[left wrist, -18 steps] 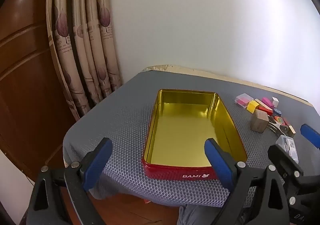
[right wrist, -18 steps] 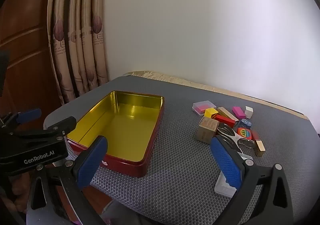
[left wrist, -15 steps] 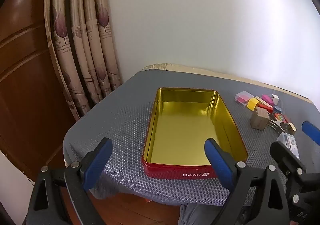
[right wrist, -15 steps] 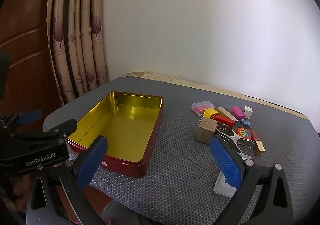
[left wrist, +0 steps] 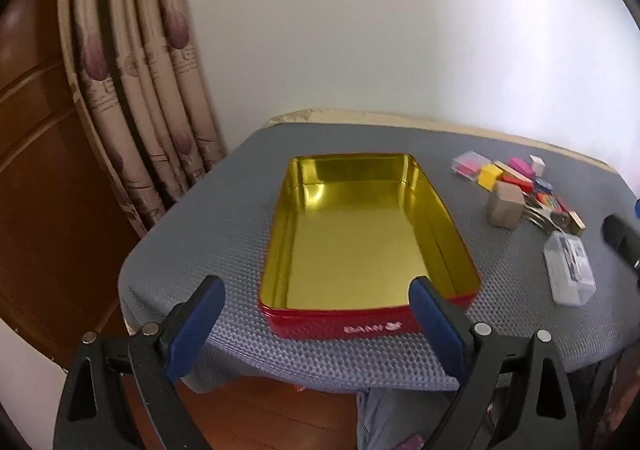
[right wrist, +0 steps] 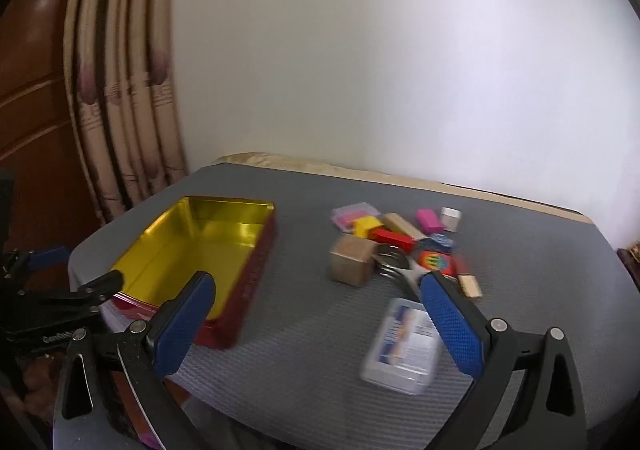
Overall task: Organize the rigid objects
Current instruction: 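Move both tools over the table toward the cluster of small items, then grasp the clear plastic box with the left tool while the right tool grasps the gold bar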
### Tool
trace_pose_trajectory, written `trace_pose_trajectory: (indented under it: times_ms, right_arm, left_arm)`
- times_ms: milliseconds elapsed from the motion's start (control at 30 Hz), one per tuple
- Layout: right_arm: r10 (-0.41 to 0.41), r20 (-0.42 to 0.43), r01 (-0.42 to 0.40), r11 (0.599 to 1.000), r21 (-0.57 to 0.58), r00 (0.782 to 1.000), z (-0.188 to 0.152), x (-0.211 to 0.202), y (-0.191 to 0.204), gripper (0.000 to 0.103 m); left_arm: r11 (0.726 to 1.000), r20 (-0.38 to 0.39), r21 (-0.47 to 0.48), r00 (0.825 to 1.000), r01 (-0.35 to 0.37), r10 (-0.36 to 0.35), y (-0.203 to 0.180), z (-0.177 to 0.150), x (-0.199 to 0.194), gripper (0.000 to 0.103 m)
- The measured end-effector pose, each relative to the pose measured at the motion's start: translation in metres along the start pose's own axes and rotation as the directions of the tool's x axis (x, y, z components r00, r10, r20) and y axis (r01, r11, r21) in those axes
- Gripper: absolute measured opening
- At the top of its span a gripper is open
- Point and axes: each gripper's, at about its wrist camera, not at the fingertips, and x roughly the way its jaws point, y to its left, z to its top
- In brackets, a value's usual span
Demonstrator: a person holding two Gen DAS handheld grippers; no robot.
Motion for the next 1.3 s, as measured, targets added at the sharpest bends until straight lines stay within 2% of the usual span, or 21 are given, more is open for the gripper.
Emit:
trace_pose_trajectory:
  times_ms: [100,200,333,400,500,600,700,767,833,1000,1200,1300]
  right_arm:
    - [-0.057,0.008,0.057,0.998,0.026,0.998,-0.003,-0.017,-0.029,0.102]
    - [-0.136,-0.001,0.136,0.988,0.068,0.991,-0.010,-0.036,-0.063,0.102]
    - [-0.231,-0.049,0.236,0.958,0.165,0.972,-0.023,-0.057,-0.115,0.103]
    - [-0.259,-0.071,0.268,0.938,0.219,0.963,-0.030,-0.065,-0.140,0.103]
    - [-0.290,-0.104,0.308,0.910,0.279,0.951,-0.041,-0.071,-0.168,0.103]
    - [-0.288,-0.125,0.313,0.896,0.316,0.950,-0.048,-0.074,-0.180,0.103]
    - [-0.276,-0.121,0.300,0.899,0.318,0.954,-0.050,-0.076,-0.182,0.103]
    - [-0.273,-0.113,0.295,0.906,0.305,0.955,-0.051,-0.078,-0.182,0.103]
    - [-0.264,-0.109,0.285,0.909,0.305,0.958,-0.052,-0.078,-0.183,0.103]
    - [-0.235,-0.136,0.269,0.898,0.350,0.962,-0.056,-0.069,-0.195,0.103]
    - [-0.190,-0.169,0.243,0.886,0.395,0.967,-0.061,-0.062,-0.205,0.103]
    - [-0.181,-0.171,0.235,0.889,0.394,0.969,-0.060,-0.060,-0.204,0.103]
  left_arm:
    - [0.999,-0.017,0.013,0.999,0.043,-0.043,-0.009,-0.002,-0.004,0.096]
    - [0.993,-0.032,0.055,0.995,0.100,-0.098,-0.034,-0.004,-0.014,0.096]
    - [0.967,-0.104,0.121,0.972,0.223,-0.212,-0.074,-0.001,-0.017,0.096]
    - [0.954,-0.126,0.148,0.961,0.262,-0.245,-0.099,0.003,-0.016,0.096]
    - [0.924,-0.189,0.170,0.932,0.341,-0.309,-0.138,0.012,-0.005,0.096]
    - [0.900,-0.249,0.177,0.903,0.398,-0.351,-0.174,0.026,0.016,0.096]
    - [0.876,-0.333,0.167,0.862,0.452,-0.381,-0.209,0.035,0.042,0.096]
    - [0.860,-0.392,0.150,0.828,0.488,-0.401,-0.222,0.038,0.055,0.096]
    - [0.855,-0.419,0.131,0.810,0.502,-0.411,-0.231,0.042,0.067,0.096]
    - [0.851,-0.476,0.133,0.786,0.508,-0.395,-0.248,0.045,0.084,0.096]
    - [0.847,-0.516,0.175,0.779,0.502,-0.355,-0.270,0.044,0.099,0.096]
    - [0.856,-0.533,0.182,0.780,0.484,-0.328,-0.278,0.040,0.111,0.096]
